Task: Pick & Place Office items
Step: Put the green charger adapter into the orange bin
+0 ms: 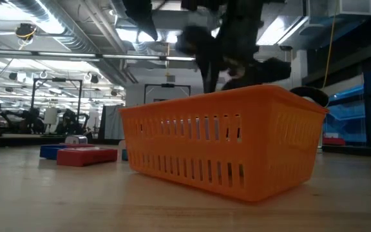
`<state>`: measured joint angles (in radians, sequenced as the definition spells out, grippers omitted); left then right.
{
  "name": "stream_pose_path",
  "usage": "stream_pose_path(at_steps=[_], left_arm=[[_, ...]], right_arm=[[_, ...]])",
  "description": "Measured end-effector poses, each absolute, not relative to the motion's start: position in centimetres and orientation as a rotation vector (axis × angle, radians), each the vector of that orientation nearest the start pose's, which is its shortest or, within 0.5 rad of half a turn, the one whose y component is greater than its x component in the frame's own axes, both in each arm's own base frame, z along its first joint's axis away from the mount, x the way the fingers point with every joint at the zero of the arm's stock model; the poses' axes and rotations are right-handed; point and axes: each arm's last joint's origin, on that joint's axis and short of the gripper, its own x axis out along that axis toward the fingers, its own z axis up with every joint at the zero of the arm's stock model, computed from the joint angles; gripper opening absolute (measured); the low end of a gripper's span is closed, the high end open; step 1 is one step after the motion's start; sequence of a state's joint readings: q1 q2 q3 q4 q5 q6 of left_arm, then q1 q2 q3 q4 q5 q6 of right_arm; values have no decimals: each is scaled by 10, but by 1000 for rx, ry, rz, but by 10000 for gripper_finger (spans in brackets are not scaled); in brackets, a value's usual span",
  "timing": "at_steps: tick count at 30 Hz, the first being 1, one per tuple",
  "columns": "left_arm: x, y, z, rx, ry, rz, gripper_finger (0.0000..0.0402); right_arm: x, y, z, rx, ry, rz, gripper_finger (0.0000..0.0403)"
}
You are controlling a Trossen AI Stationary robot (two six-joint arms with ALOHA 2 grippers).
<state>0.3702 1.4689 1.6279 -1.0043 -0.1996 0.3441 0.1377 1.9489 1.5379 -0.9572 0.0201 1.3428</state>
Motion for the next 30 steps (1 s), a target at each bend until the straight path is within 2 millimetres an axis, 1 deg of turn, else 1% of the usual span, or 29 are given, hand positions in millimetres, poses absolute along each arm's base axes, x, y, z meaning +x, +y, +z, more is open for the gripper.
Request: stream_pose_path(at_steps=[3,6,12,19,24,30], left_arm=[[267,109,391,245,953,368,212],[266,109,391,252,958,358,212],[265,112,390,223,950,325,210],[263,117,390,213,951,339,207],[263,118,390,207,949,336,207],[263,117,390,202,946,323,207]], right_arm=[[383,50,199,997,1258,-827,261],[382,47,194,985,1292,-854,261],[383,40,194,977,1270,-878,261],[383,40,190,987,1251,-878,261],[384,39,181,979,1262,-891,261],[393,34,165,985,1253,-870,261]])
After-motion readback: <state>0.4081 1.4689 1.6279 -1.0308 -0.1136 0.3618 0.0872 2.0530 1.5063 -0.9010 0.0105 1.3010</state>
